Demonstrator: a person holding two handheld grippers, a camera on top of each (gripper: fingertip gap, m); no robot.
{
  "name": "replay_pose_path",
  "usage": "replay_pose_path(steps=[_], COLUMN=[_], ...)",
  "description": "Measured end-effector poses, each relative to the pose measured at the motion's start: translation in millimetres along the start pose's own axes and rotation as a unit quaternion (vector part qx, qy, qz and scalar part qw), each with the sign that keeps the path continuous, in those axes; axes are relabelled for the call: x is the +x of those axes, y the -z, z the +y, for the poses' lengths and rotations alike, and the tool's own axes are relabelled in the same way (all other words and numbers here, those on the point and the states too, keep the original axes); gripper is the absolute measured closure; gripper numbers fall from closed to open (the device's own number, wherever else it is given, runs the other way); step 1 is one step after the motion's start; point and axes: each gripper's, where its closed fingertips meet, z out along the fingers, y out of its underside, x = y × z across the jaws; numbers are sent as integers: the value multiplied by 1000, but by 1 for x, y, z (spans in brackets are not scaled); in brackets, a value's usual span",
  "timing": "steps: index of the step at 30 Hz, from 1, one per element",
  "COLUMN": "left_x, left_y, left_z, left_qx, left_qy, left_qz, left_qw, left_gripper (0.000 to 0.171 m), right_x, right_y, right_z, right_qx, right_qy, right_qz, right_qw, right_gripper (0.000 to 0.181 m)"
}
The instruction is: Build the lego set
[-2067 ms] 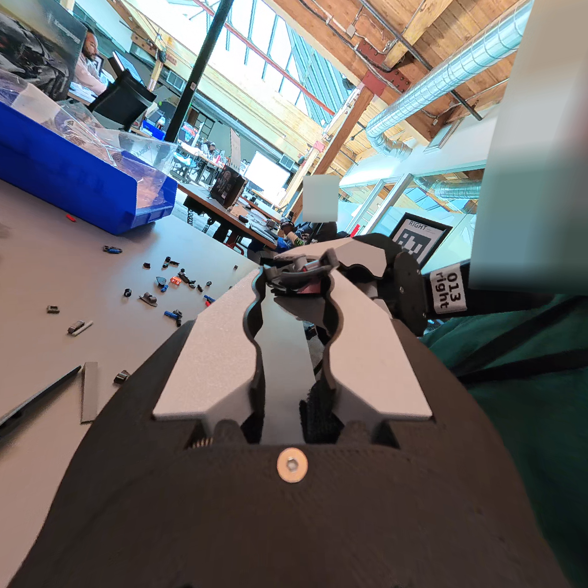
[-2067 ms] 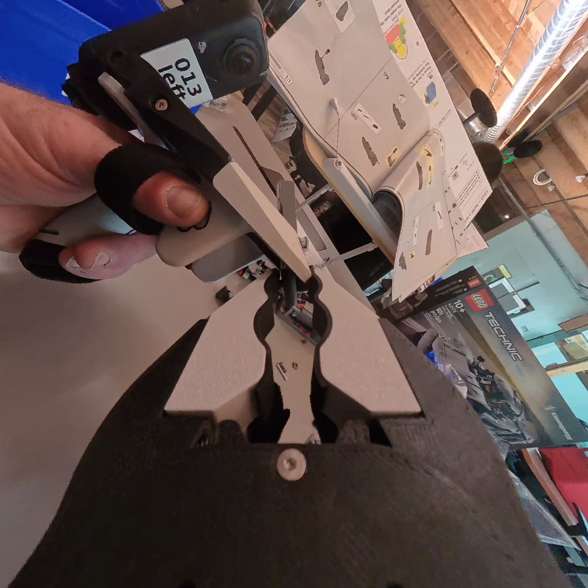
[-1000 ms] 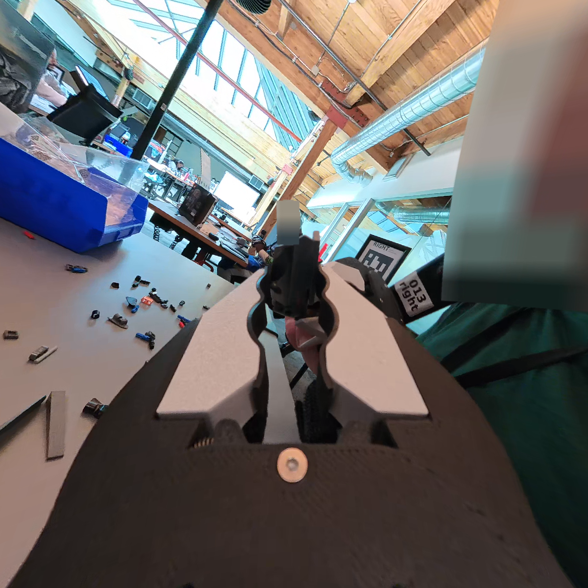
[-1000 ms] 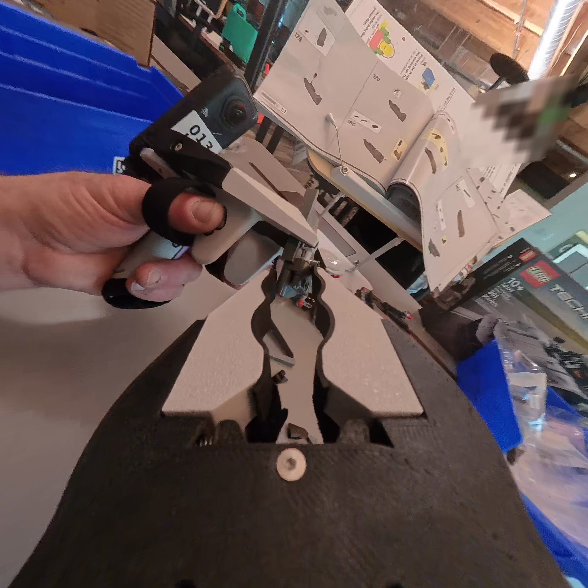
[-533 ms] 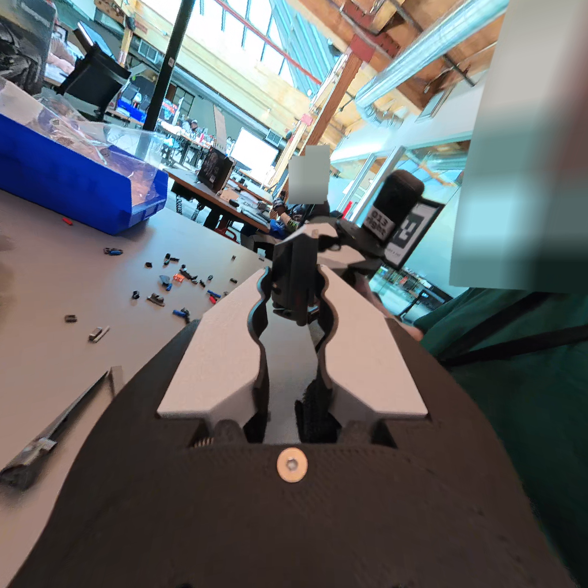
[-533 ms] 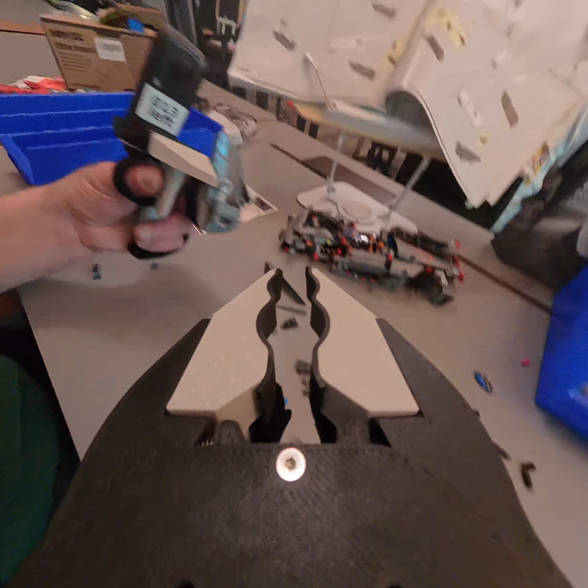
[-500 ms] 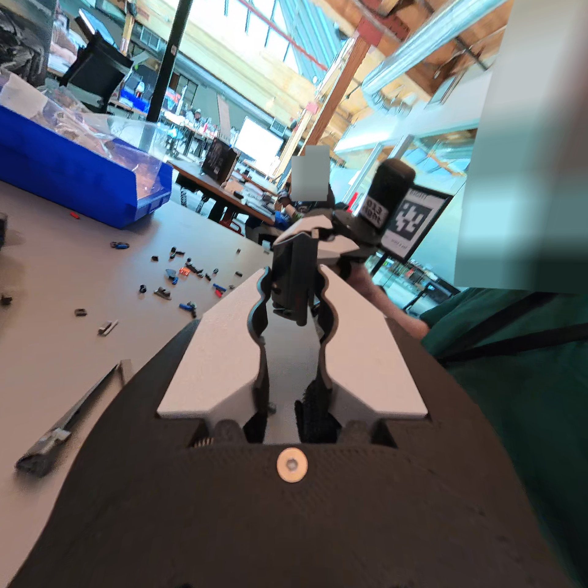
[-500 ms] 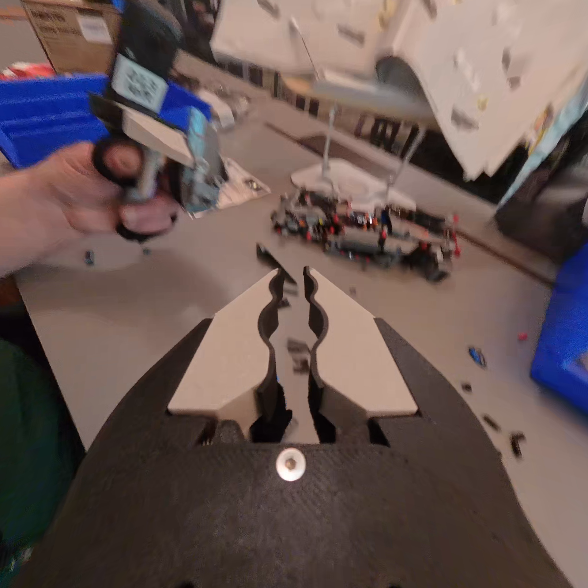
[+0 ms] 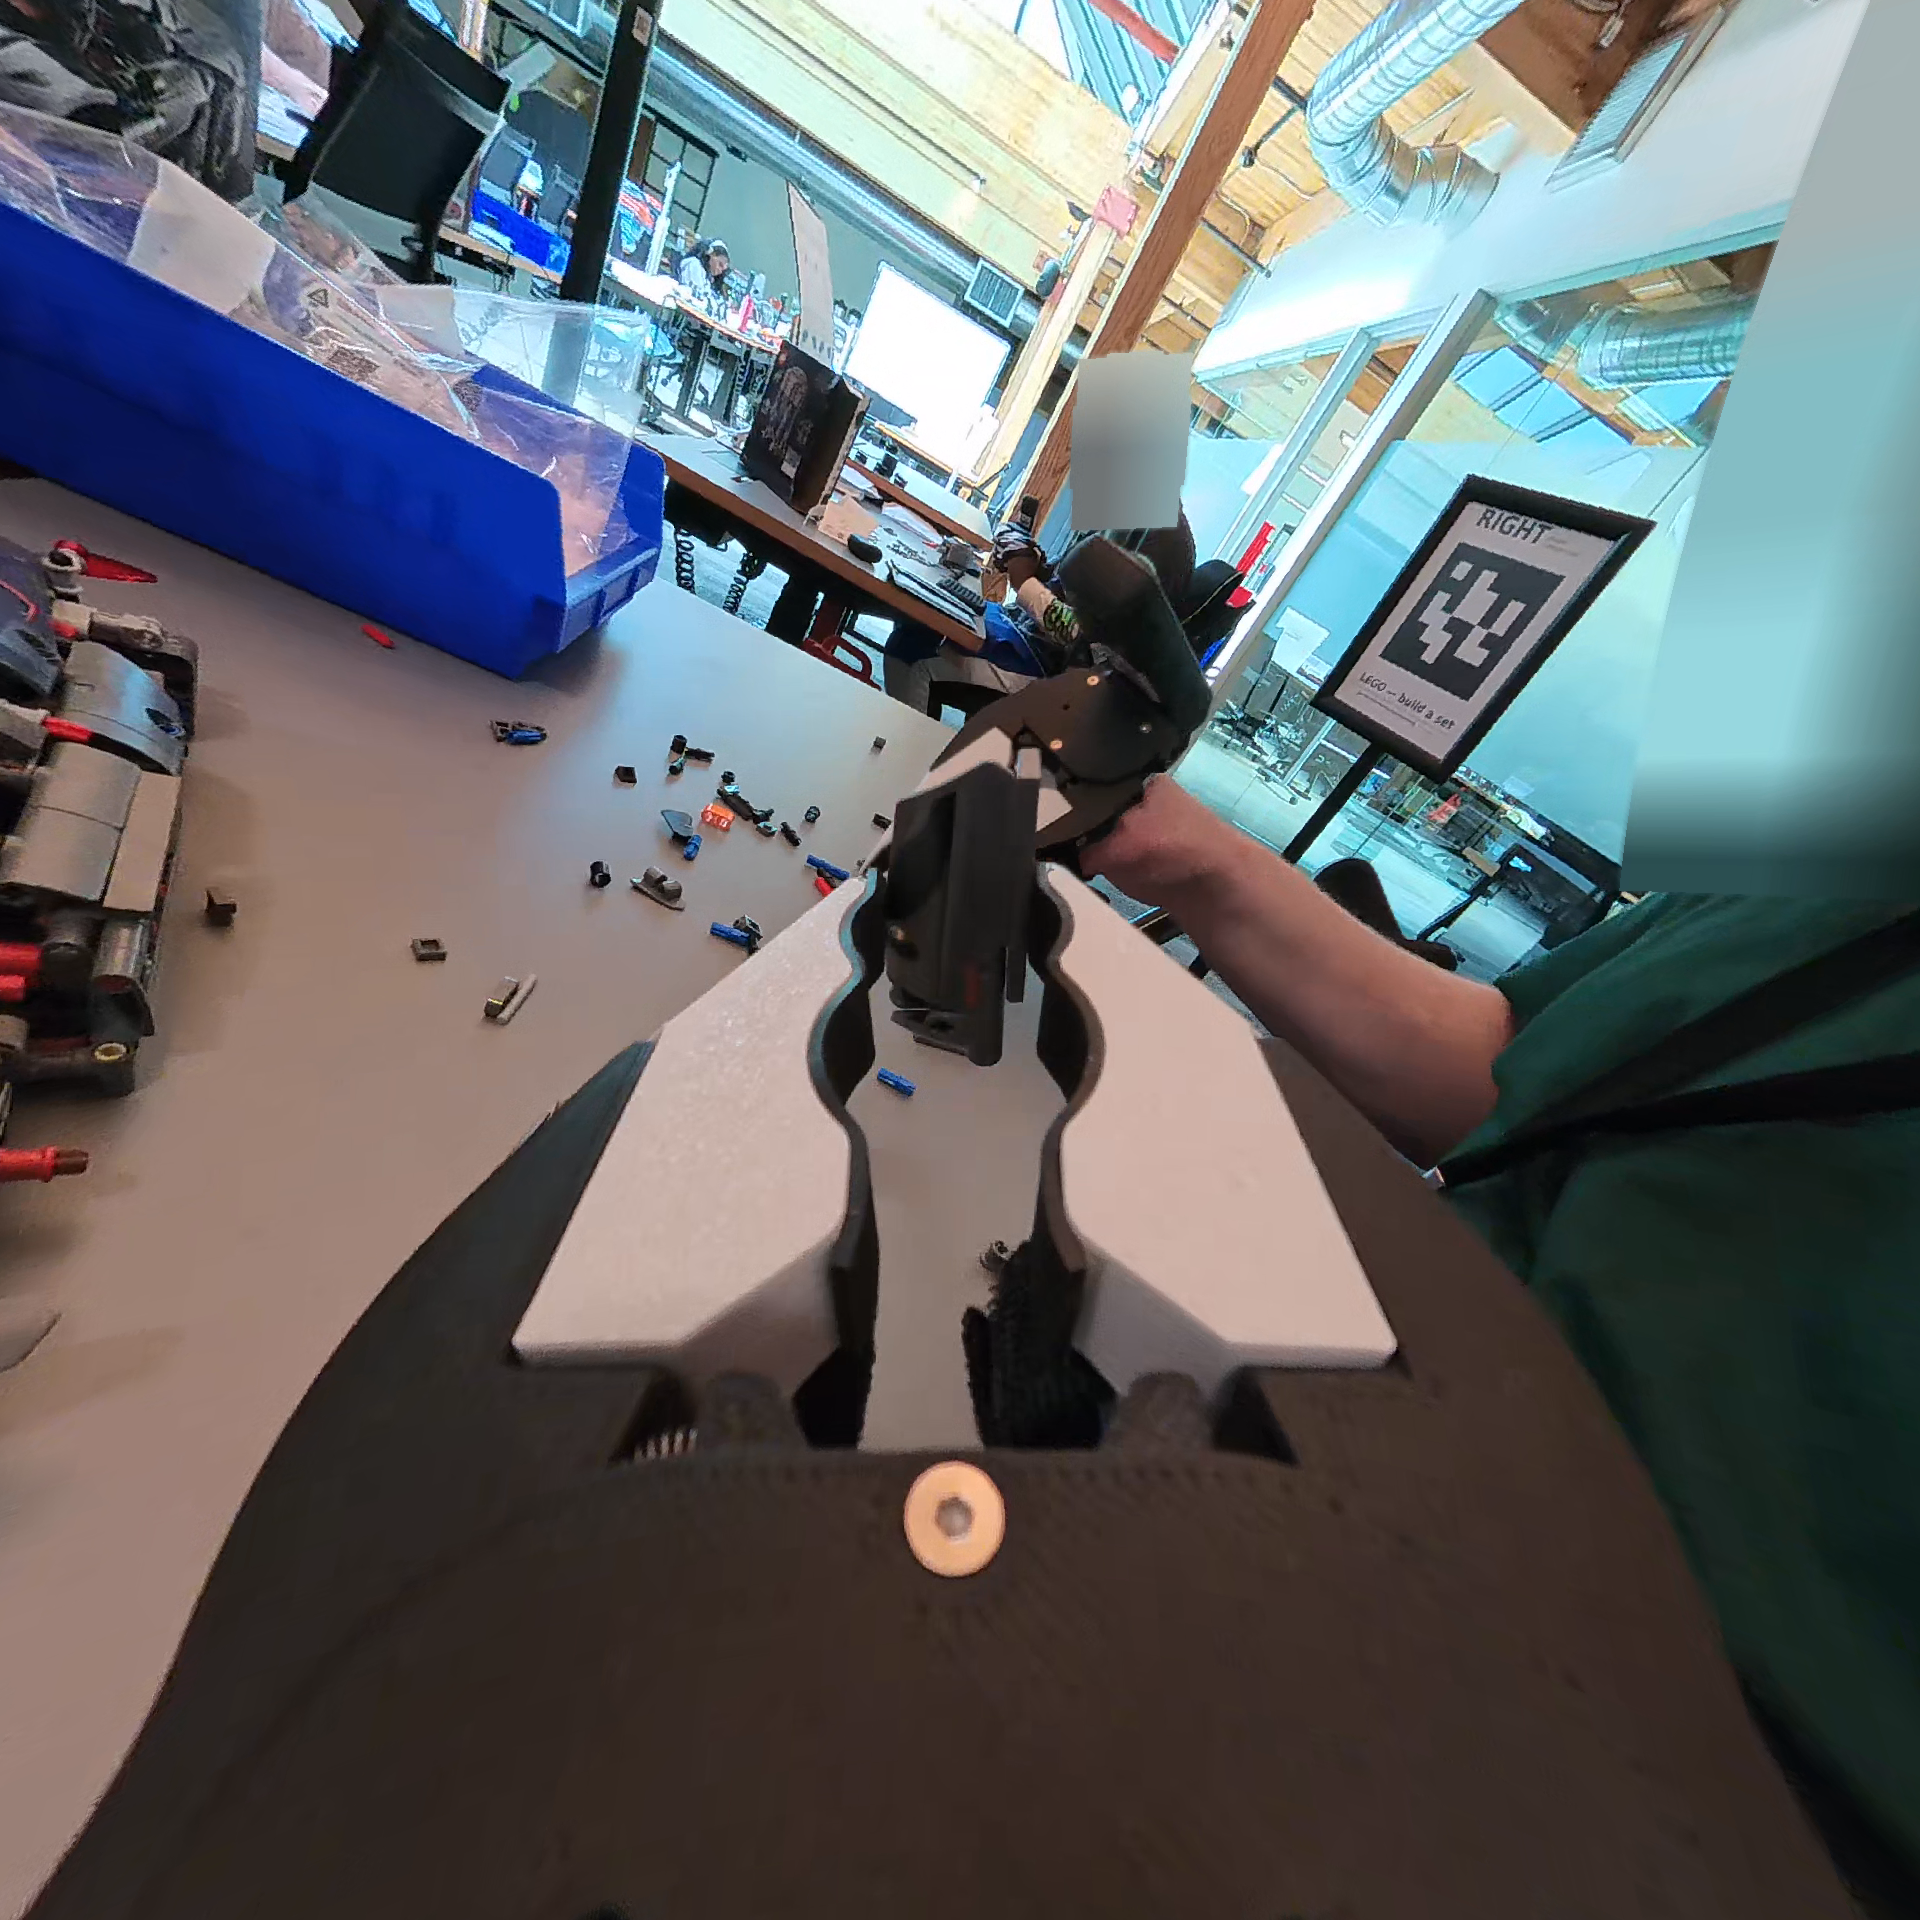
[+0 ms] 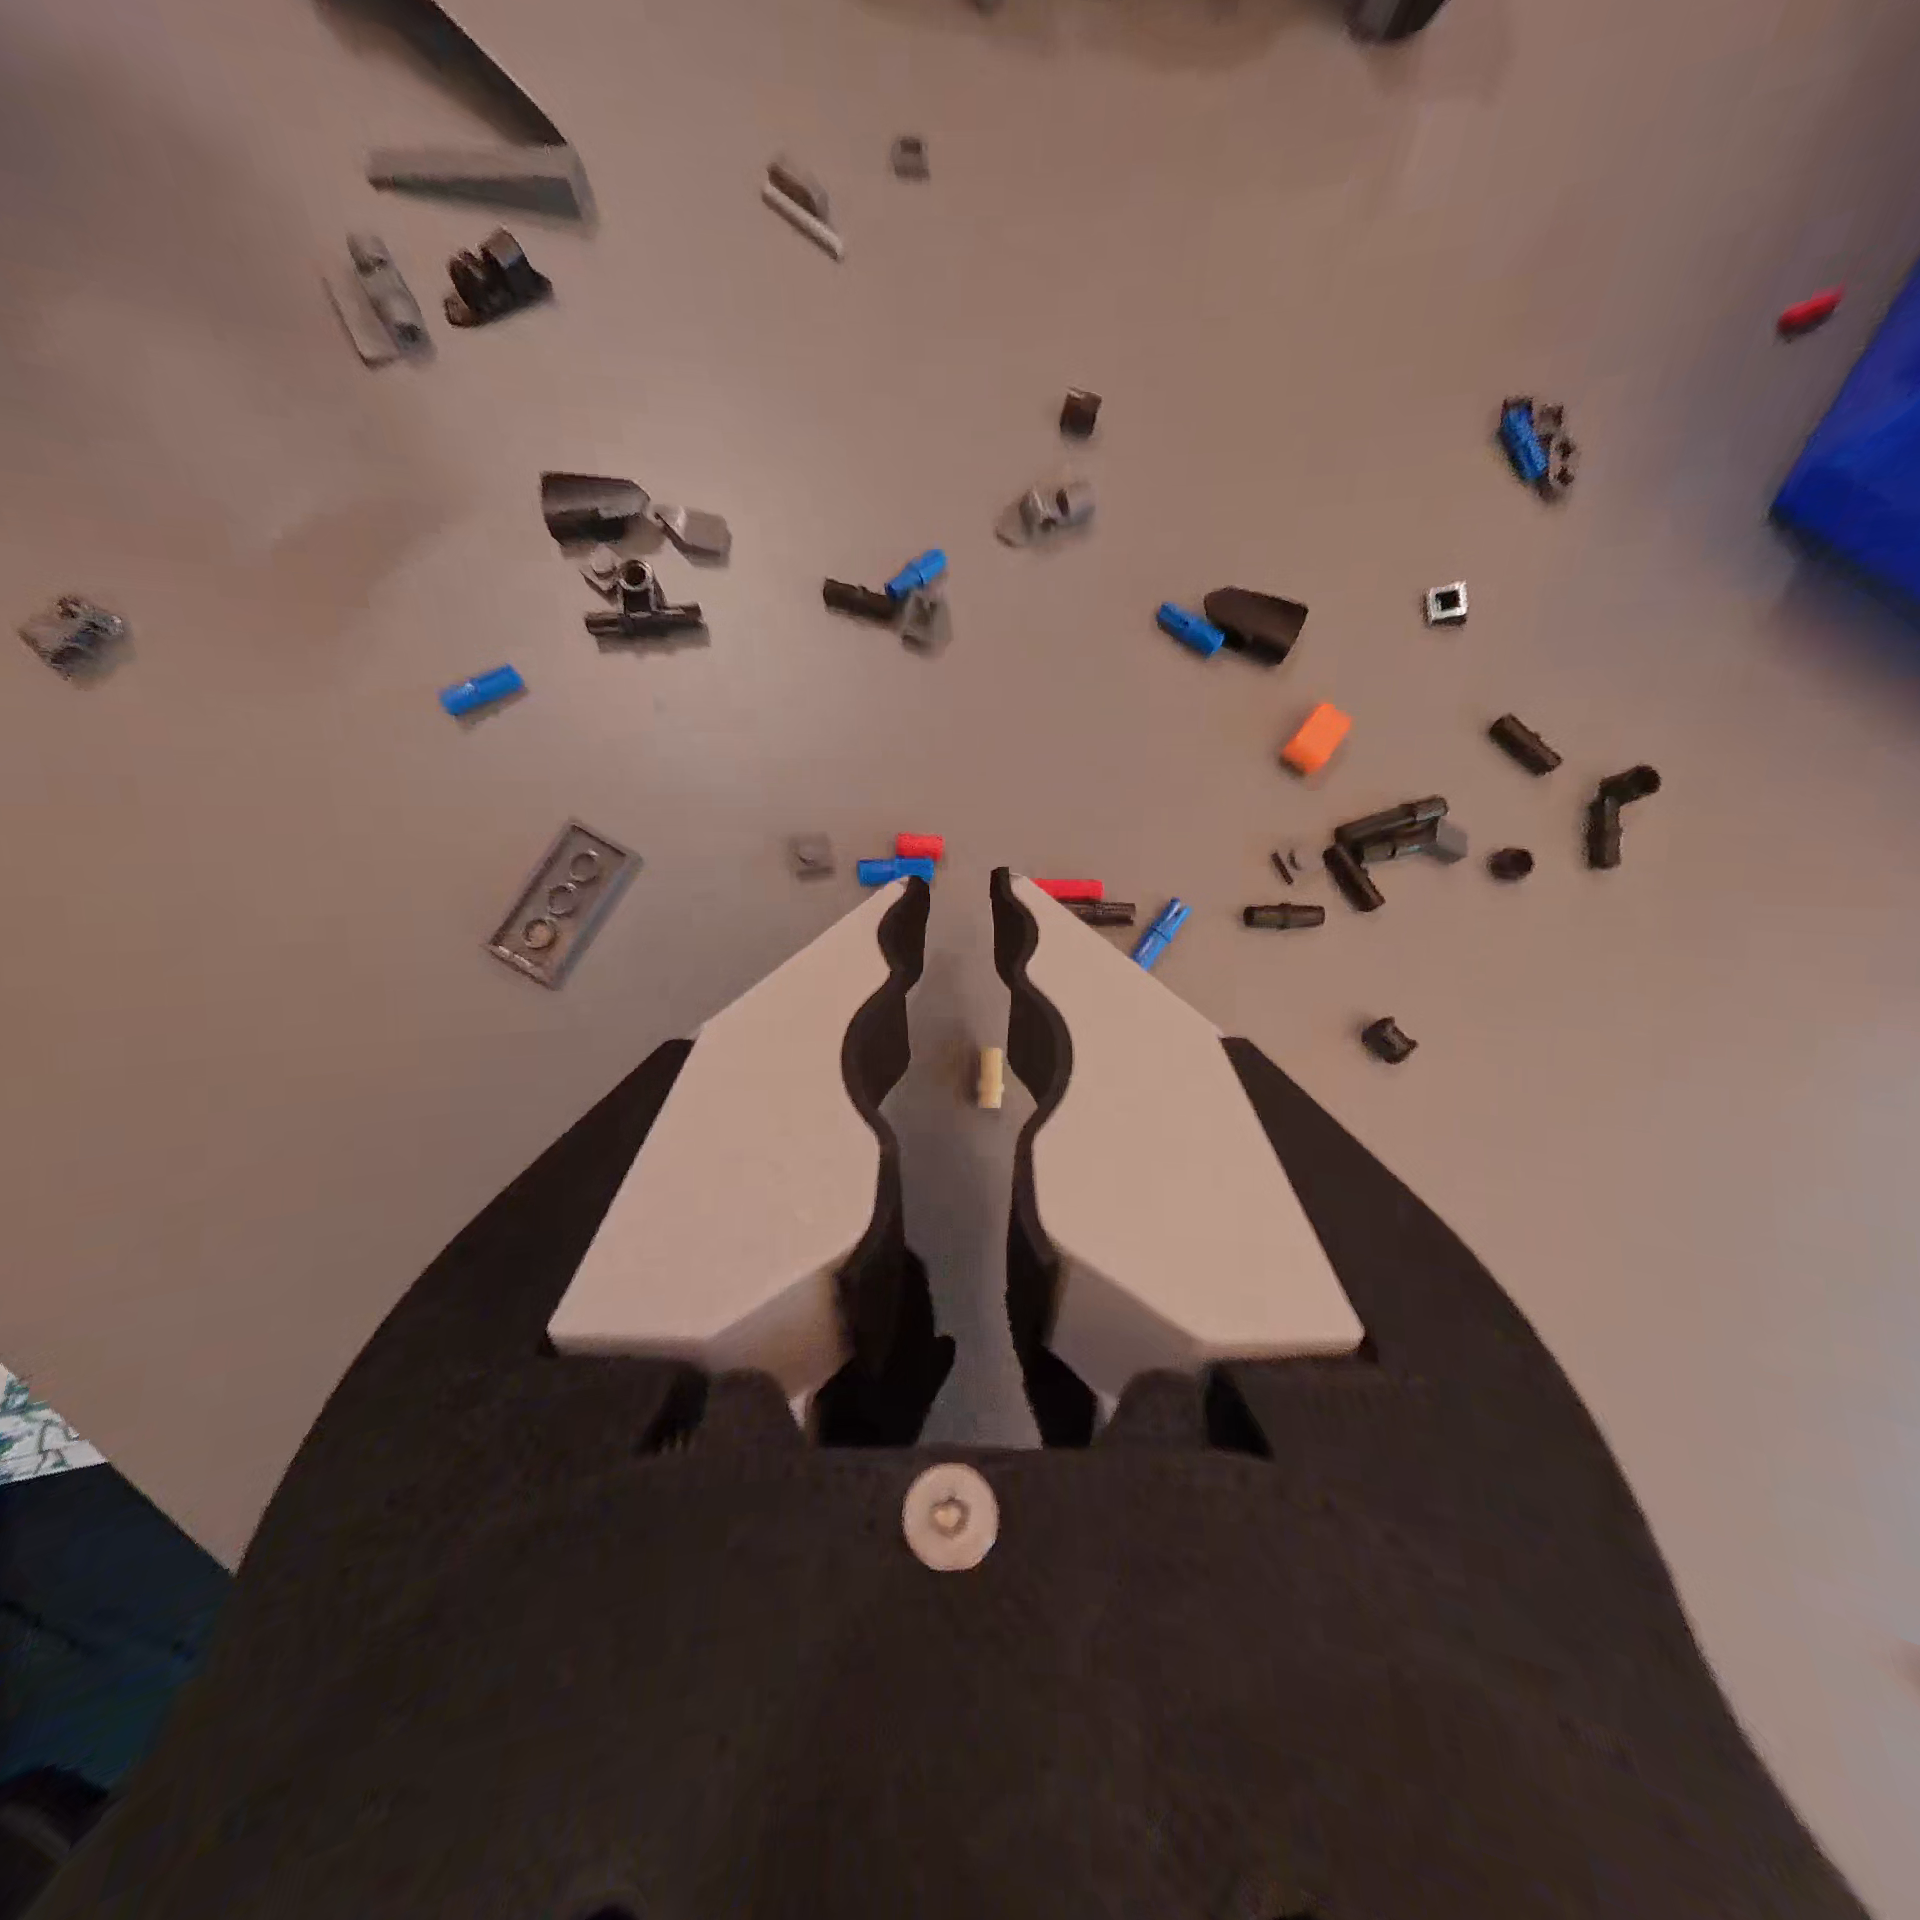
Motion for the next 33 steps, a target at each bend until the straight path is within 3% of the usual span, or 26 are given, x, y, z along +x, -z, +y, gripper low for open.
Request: replay_pose_path(steps=[12, 21, 29, 33], left_x=[-5, -7, -9, -10], left_y=[-1, -1, -3, -5], left_z=[2, 4, 7, 9], left_qx=[0, -2, -10, -16], left_qy=[5, 7, 11, 13], left_qz=[-1, -1, 2, 4], left_qw=[1000, 1000, 1000, 1000], left_gripper=[147, 147, 147, 147], right_x=[15, 32, 28, 25], right_y=[-13, -21, -26, -26], right_z=[10, 0, -3, -4], right_qx=[-5, -10, 7, 13], right_qy=[-65, -14, 42, 49], right_qz=[21, 27, -83, -97], right_qw=[998, 1000, 996, 994], right_gripper=[162, 159, 172, 180])
